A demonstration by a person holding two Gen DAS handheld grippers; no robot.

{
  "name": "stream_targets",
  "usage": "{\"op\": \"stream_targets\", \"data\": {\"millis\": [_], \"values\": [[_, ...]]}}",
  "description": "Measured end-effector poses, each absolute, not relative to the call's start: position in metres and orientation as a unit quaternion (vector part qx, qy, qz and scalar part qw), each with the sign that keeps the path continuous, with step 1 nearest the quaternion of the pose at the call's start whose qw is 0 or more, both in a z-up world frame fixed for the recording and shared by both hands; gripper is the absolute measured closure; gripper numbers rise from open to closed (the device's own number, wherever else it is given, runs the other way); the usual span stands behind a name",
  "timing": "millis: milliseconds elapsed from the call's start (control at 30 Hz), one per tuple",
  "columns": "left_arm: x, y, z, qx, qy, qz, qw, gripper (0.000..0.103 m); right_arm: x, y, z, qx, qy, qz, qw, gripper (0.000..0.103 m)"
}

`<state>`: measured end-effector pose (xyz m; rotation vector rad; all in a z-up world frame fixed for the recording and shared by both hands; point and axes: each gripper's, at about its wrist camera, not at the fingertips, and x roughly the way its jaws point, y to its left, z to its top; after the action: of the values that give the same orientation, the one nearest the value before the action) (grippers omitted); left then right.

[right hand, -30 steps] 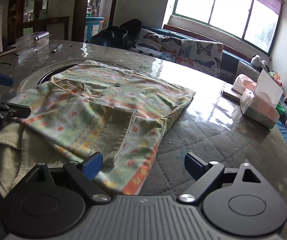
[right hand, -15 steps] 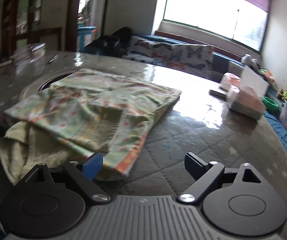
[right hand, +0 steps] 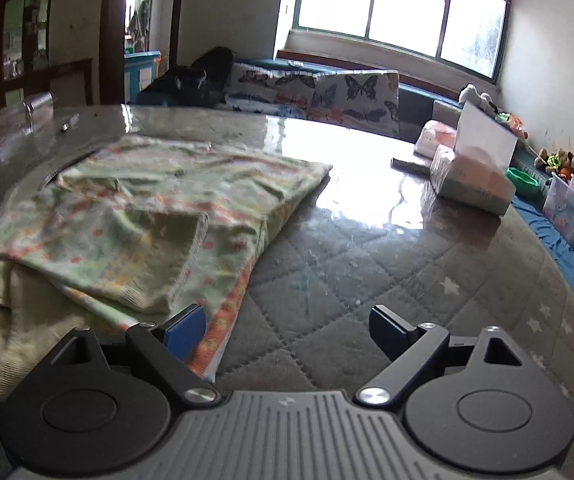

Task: Fold clothes

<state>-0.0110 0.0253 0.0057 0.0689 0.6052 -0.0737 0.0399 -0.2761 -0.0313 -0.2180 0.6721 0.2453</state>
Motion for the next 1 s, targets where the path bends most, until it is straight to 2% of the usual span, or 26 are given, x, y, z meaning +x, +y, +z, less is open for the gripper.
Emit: {"op": "stream_targets", "data": {"millis": [167, 367, 733, 1000], "values": [[0.01, 0.056, -0.01, 0.008, 0.314, 0.031, 0.949, 0.006, 0.04, -0.281, -0.033, -0.097, 0.332, 0.121, 0.93, 0.011], [0.016, 0.071, -0.031, 0.027, 0.342, 0.07, 0.937, 0.004, 0.042, -0.279, -0.032, -0.108, 0.336, 0.125, 0.927, 0.009], [0.057, 0.06, -0.008, 0.014, 0.325, 0.054, 0.944, 0.0, 0.074, -0.268, -0.016, -0.111, 0.311, 0.122, 0.936, 0.008], [0.097, 0.054, -0.021, 0.03, 0.341, 0.056, 0.938, 0.0, 0.118, -0.257, -0.022, -0.103, 0.307, 0.106, 0.94, 0.008]]}}
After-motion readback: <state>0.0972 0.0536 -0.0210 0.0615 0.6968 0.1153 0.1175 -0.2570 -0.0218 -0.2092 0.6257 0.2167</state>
